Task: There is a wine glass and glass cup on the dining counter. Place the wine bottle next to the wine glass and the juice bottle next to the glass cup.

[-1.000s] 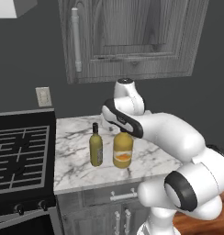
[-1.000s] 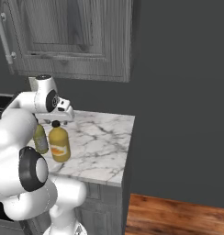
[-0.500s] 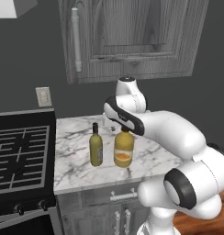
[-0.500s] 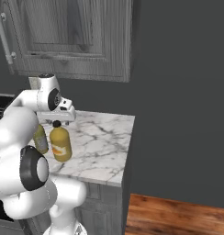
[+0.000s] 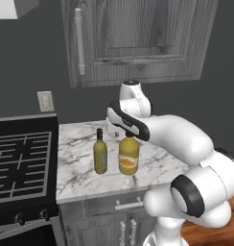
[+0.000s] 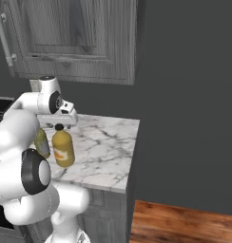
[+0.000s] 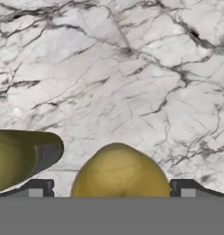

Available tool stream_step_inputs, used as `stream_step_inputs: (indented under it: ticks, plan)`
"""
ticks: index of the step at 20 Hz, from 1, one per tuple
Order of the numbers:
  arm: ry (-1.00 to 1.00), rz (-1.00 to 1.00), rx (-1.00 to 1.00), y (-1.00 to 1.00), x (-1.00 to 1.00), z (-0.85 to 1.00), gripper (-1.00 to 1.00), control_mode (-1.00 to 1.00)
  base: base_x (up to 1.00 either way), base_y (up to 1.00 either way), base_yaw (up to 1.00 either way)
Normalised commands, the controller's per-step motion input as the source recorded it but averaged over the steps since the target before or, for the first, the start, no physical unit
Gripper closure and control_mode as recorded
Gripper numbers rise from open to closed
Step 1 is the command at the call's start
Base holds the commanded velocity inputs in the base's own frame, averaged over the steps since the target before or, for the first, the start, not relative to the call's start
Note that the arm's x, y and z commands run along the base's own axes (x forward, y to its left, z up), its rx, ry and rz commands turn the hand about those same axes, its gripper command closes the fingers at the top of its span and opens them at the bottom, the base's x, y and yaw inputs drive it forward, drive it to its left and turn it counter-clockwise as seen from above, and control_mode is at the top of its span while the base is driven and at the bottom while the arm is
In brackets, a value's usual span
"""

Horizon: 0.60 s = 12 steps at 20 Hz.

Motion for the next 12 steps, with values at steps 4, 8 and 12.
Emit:
stream_step_inputs:
  ticks: [4,8,12]
  plan:
    - [0.0,0.0,0.0,0.0,-0.03,0.0,-1.0,-1.0,0.0,0.0,0.0]
    - [0.0,0.0,0.0,-0.01,-0.12,0.0,-1.0,-1.0,0.0,0.0,0.0]
    - [0.0,0.0,0.0,-0.01,-0.11,0.0,-1.0,-1.0,0.0,0.0,0.0]
